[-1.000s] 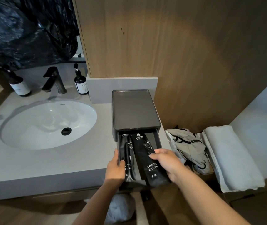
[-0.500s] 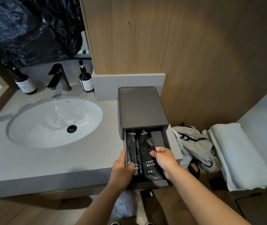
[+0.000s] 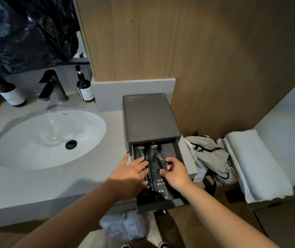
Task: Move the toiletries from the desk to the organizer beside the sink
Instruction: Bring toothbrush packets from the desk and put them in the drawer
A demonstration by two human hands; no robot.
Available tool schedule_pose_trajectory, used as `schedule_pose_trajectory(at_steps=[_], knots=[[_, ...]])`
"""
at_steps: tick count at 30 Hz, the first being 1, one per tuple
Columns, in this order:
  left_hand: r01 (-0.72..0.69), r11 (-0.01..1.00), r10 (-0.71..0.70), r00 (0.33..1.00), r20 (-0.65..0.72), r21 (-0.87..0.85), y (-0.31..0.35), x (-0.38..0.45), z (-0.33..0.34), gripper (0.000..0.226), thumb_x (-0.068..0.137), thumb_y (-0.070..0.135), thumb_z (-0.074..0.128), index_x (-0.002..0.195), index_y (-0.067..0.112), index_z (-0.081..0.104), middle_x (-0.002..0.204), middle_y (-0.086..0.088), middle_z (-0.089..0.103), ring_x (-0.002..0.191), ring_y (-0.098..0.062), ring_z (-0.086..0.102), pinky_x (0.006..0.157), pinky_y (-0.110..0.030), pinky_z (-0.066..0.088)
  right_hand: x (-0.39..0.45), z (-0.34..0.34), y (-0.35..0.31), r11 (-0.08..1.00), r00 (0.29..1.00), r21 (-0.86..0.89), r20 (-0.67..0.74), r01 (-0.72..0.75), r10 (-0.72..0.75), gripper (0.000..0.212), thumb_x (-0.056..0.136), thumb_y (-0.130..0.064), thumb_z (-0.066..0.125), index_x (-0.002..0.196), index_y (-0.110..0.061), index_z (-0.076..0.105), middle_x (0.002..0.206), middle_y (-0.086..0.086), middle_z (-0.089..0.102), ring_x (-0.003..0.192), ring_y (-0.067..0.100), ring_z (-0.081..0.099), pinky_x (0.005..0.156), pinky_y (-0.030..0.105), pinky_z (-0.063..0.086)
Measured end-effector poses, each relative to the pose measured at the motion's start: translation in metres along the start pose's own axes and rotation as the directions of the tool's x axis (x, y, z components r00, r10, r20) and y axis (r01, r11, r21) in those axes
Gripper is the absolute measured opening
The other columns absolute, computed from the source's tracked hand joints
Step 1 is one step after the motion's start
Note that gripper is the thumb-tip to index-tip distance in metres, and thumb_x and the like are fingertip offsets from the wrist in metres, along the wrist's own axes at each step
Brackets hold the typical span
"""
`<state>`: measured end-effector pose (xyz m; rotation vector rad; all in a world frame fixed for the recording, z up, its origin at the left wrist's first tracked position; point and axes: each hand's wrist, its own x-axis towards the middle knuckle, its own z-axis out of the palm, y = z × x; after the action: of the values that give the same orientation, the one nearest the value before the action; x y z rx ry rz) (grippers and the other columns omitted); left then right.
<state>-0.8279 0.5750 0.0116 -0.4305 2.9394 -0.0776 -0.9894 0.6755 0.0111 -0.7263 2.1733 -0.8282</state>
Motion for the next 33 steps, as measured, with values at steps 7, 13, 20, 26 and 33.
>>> schedule_pose_trajectory(at_steps=[7,13,20,26,33], knots=[[-0.010,1.000,0.005,0.976,0.218,0.025,-0.001,0.006,-0.012,0.070,0.092,0.057,0.015,0.150,0.020,0.026,0.160,-0.002,0.019,0.147,-0.021,0.014,0.110,-0.068,-0.007,-0.002,0.003,0.000,0.976,0.995,-0.198,-0.031,0.092,-0.100,0.056,0.084,-0.020,0.070,0.135,-0.017,0.049,0.108,0.004,0.059,0.100,0.019,0.058,0.089,0.026,0.044],[-0.014,1.000,0.010,0.986,0.164,0.026,-0.007,0.002,-0.011,0.060,0.078,0.055,0.032,0.105,0.021,0.073,0.112,-0.002,0.071,0.100,-0.019,0.068,0.087,-0.061,0.047,-0.005,0.003,-0.002,0.945,0.993,-0.306,0.023,0.116,-0.115,0.060,0.089,-0.028,0.064,0.144,-0.023,0.038,0.122,0.010,0.047,0.107,0.026,0.057,0.095,0.031,0.046],[-0.015,1.000,0.017,0.998,0.067,-0.027,-0.007,0.001,-0.006,0.055,0.078,0.053,0.041,0.106,0.019,0.073,0.115,-0.004,0.069,0.109,-0.020,0.065,0.086,-0.059,0.051,-0.009,-0.002,-0.011,0.848,0.984,-0.499,0.094,0.181,-0.154,0.054,0.093,-0.033,0.056,0.140,-0.016,0.036,0.132,0.012,0.040,0.120,0.032,0.051,0.093,0.040,0.046],[0.003,1.000,0.000,0.996,0.094,-0.024,-0.013,0.013,-0.012,0.055,0.075,0.051,0.039,0.109,0.023,0.072,0.121,0.000,0.067,0.116,-0.019,0.062,0.088,-0.066,0.046,-0.006,-0.008,-0.015,0.813,0.972,-0.538,0.183,0.224,-0.147,0.058,0.094,-0.031,0.054,0.145,-0.016,0.029,0.135,0.013,0.038,0.120,0.033,0.052,0.095,0.040,0.045],[0.043,0.996,-0.025,0.975,0.219,-0.080,-0.014,0.023,-0.017,0.062,0.076,0.055,0.032,0.118,0.024,0.066,0.123,0.003,0.066,0.119,-0.022,0.060,0.091,-0.061,0.044,0.001,-0.012,-0.015,0.800,0.958,-0.542,0.252,0.258,-0.138,0.051,0.091,-0.023,0.058,0.136,-0.015,0.037,0.128,0.011,0.043,0.113,0.031,0.056,0.093,0.038,0.049]])
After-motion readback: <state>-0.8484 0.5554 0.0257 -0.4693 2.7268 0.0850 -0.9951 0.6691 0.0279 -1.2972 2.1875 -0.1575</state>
